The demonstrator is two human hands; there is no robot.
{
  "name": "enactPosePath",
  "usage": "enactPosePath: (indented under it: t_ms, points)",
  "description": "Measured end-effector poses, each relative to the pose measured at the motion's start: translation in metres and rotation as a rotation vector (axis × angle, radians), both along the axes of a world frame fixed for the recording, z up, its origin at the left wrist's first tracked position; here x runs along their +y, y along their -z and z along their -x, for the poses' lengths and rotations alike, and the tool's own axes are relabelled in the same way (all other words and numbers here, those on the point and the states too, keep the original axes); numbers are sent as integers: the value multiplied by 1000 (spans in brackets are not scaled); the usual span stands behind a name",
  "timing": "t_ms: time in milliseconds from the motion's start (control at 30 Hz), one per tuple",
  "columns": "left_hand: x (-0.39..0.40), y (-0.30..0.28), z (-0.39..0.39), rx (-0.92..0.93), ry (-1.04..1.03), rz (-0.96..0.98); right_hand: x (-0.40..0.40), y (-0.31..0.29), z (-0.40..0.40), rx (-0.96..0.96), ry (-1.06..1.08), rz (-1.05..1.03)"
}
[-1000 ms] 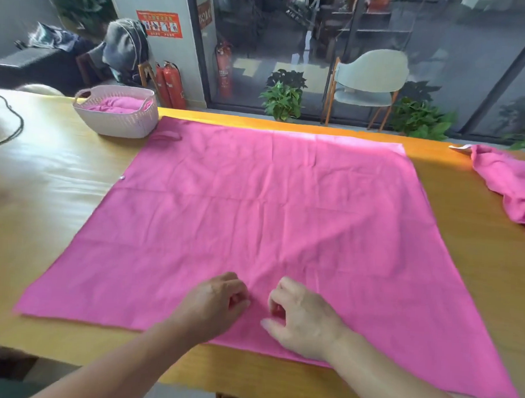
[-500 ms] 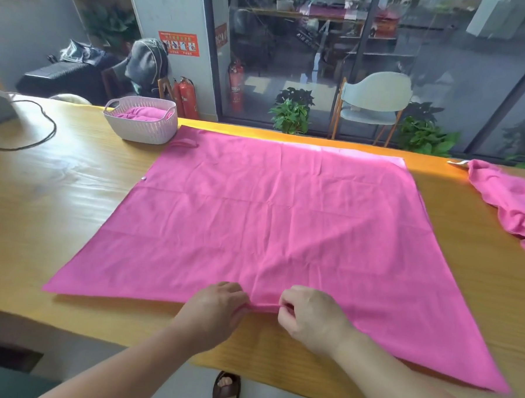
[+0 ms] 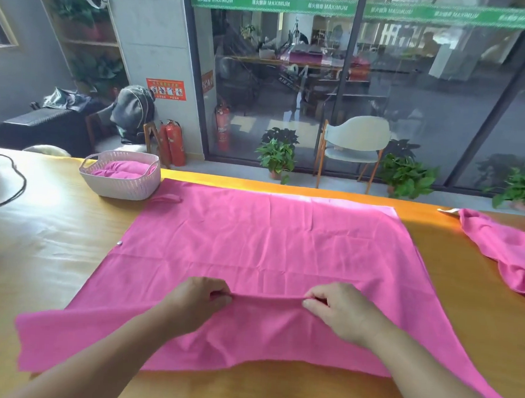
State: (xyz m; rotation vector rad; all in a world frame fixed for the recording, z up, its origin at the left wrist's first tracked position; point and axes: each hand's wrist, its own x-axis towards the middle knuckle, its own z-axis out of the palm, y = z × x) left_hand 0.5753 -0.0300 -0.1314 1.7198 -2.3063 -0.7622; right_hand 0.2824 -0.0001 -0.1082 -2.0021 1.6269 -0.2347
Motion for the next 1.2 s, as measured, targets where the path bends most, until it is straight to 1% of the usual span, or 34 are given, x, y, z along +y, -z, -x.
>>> enactPosePath:
  t_ms: [133,300,433,567,700,800,867,933,1000,1067,1200]
  points:
    - [-70,-17,1,10,28,33,-66,-11,10,-29,41,-72]
    - [-176,-35,15,4,58,113,-158,-18,23,-90,138,-21]
    - [-254,-38,28,-46,54,147,-231,-20,32,-91,198,-20]
    - [-328,-26,42,-68,38,134,-306,-14,38,-27,253,-45]
    - [-386,12,52,-171,33,87,-367,14,40,32,304,-84]
    - [-409,47,56,-235,62,59,-392,46,38,121,295,-89]
    - [-416,64,56,-206,85,98,-399,66,36,203,273,-99]
    - [-421,74,55,-169,109,160,-400,74,36,241,284,-110]
    - [-427,78,54,-161,128,174,-401,76,37,289,257,-116]
    - [-431,74,56,-191,125,151,-402,74,36,348,224,-127]
    - [-444,62,65,-287,119,203,-406,76,37,355,235,-107]
